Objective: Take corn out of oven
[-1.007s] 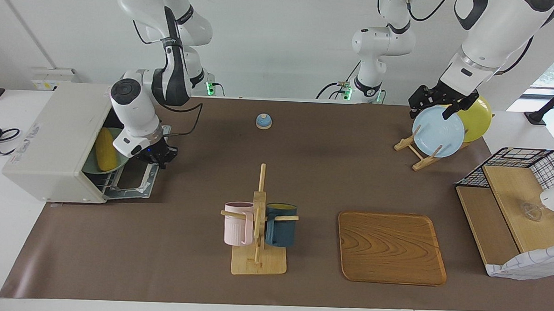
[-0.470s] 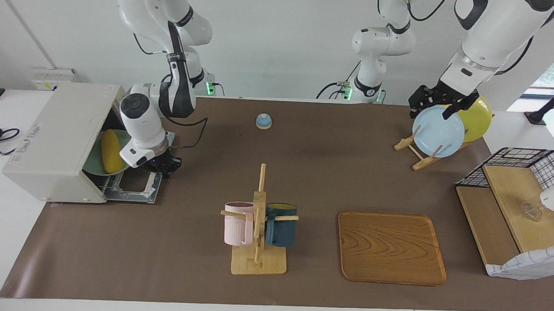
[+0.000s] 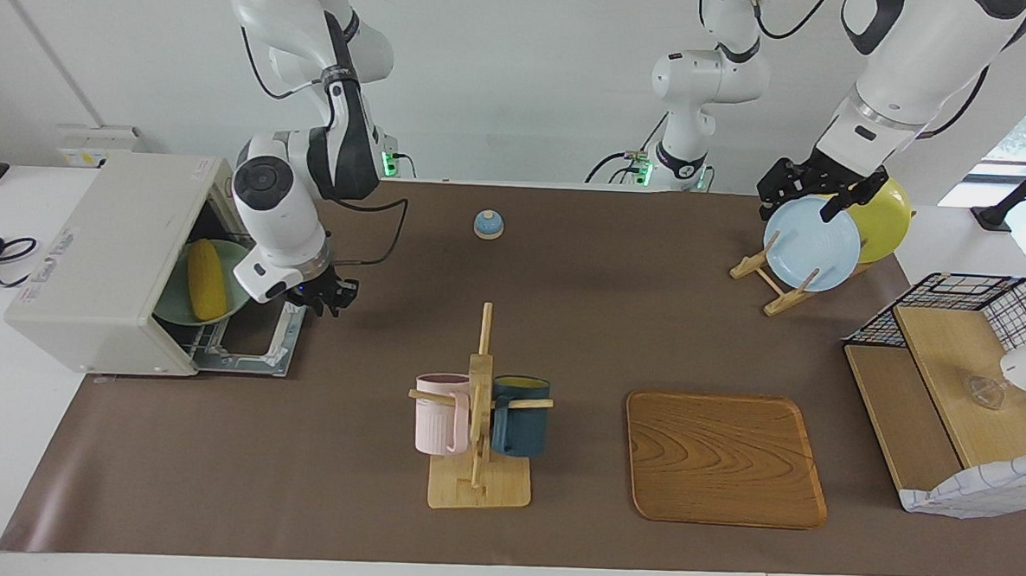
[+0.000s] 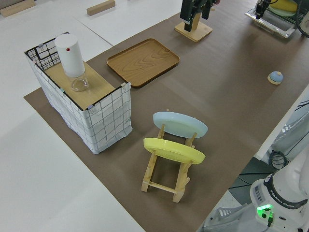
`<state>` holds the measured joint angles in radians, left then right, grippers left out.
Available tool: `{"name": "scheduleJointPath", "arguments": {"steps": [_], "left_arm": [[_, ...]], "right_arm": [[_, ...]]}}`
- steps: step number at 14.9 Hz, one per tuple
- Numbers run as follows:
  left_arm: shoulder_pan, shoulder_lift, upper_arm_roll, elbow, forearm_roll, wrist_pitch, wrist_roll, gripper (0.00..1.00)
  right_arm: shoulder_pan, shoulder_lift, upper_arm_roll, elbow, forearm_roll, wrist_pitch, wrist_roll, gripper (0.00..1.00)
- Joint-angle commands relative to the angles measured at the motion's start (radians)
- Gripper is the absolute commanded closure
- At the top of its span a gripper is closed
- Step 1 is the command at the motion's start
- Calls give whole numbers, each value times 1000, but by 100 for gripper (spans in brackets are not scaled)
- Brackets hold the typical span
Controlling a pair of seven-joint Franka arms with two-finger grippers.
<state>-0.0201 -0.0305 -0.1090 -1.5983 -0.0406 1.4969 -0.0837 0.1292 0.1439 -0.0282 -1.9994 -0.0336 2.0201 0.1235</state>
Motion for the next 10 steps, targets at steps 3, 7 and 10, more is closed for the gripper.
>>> {"name": "scheduleJointPath", "arguments": {"steps": [3, 7, 10], "left_arm": [[12, -8, -9, 8, -4, 6, -10, 0], [26, -6, -6, 9, -4, 22, -1, 0], [26, -9, -6, -2, -4, 37, 1, 0]], "right_arm": [[-65, -75, 1, -18, -86, -83, -120, 27], [-109, -102, 1, -114, -124, 0, -218, 38], [-140, -107, 1, -127, -172, 22, -295, 42]]}}
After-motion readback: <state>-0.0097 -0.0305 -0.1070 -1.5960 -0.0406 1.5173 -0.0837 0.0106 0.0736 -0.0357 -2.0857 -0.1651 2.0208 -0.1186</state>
